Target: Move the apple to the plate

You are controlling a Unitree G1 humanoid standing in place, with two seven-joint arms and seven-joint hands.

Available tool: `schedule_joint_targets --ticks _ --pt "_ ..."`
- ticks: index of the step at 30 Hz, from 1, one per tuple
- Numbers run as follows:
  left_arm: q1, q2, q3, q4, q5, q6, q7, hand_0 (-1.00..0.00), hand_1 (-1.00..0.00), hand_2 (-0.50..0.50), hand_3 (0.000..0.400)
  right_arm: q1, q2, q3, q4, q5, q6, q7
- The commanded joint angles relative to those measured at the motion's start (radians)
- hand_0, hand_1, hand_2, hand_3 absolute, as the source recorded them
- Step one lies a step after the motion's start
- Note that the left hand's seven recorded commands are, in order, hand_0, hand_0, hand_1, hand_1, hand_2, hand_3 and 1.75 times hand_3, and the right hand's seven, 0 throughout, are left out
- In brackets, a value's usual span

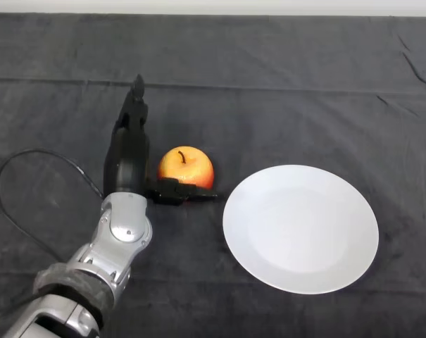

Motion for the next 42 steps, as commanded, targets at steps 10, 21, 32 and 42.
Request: schedule_joint_targets --ticks 10,21,32,42 --pt "-0.047 -0.006 -0.057 0.100 -0.052 -0.021 -0.031 0.00 0.00 0.00 0.000 -0.012 -0.004 -0.0070 -0.016 0.0107 -0.005 -0.0002" --pt "-0.058 -0.010 -0.085 0.138 -0.097 0.012 -0.055 0.00 0.00 0.00 0.000 -0.013 -0.005 -0.0075 -0.013 0.0110 -0.006 0.0014" --pt "-0.066 -0.007 -0.105 0.149 -0.123 0.031 -0.069 -1.00 -1.00 0.00 0.400 -0.013 -0.006 -0.0078 -0.011 0.0112 -0.006 0.0027" --pt "-0.069 0.000 -0.119 0.144 -0.130 0.027 -0.073 -1.00 -1.00 0.00 0.400 -0.014 -0.007 -0.0080 -0.010 0.0112 -0.006 0.0035"
